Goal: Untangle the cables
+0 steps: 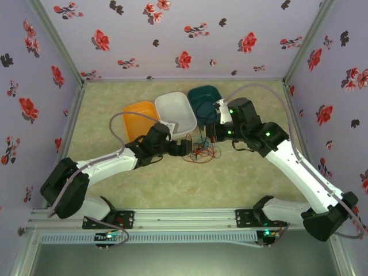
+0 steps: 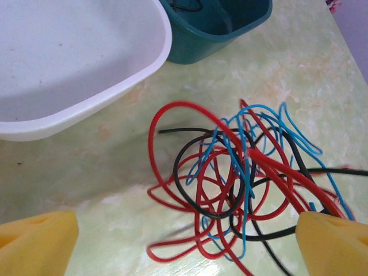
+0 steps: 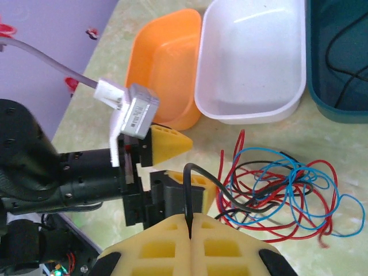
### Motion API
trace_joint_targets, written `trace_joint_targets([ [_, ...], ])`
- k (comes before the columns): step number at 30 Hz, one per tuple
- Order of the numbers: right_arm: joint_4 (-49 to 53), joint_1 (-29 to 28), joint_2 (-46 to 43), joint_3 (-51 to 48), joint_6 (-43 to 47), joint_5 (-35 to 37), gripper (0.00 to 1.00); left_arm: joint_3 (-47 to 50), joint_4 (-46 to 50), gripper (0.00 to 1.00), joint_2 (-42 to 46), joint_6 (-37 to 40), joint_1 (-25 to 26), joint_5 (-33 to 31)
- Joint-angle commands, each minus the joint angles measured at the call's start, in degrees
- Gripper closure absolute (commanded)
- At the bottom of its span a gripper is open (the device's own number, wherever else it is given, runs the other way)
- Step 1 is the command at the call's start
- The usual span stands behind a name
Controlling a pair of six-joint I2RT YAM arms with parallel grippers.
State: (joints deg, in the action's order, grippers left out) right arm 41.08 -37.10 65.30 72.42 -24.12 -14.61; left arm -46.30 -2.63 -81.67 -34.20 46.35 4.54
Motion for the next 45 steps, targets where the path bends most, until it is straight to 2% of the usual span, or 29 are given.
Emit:
trace_joint_targets([
  [1, -0.66, -0.03, -2.09, 2.83, 2.18, -3.87, 1.0, -1.62, -0.88, 0.0, -0.13, 0.71, 0.6, -1.1],
  [13, 0.17, -0.03, -6.38, 6.03, 4.92, -4.75, 1.0, 3.68, 2.19, 0.0, 8.21, -0.6, 0.75, -6.37],
  [23, -1.44, -0.12, -6.03, 2.59, 4.54, -3.54, 1.0, 6.53, -0.35, 0.0, 14.7, -0.42, 0.76, -10.25],
  [33, -1.53, -0.08, -6.67, 5.48, 6.69, -3.6, 1.0, 2.87, -2.65, 0.01, 8.1, 2.41, 0.94, -8.74],
  [45, 0.11, -0.05, -9.99, 8.32, 8.94, -3.88, 1.0, -3.23, -2.05, 0.19, -2.44, 3.19, 1.53, -4.89],
])
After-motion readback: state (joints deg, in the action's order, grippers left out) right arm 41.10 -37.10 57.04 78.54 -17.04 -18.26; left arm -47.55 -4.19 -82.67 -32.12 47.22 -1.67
